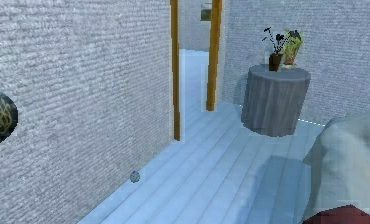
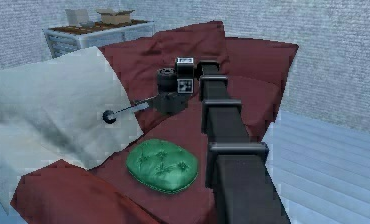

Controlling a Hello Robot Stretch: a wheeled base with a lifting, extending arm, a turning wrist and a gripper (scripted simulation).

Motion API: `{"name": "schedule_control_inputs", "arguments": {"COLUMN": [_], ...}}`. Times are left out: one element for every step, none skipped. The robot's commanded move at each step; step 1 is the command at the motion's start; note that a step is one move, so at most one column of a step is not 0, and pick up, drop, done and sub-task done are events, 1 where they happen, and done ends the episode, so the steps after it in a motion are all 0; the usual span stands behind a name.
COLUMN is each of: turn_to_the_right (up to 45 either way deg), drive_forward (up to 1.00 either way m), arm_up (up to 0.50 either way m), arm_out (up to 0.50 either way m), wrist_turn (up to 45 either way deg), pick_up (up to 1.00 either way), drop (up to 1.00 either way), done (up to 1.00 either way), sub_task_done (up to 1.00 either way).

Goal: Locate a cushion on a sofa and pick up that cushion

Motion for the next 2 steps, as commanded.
{"name": "schedule_control_inputs", "arguments": {"turn_to_the_right": [0.0, 0.0], "drive_forward": [0.0, 0.0], "arm_up": [0.0, 0.0], "arm_out": [0.0, 0.0], "wrist_turn": [-45.0, -36.0], "pick_up": [0.0, 0.0], "drop": [0.0, 0.0], "done": [0.0, 0.0], "sub_task_done": [0.0, 0.0]}}
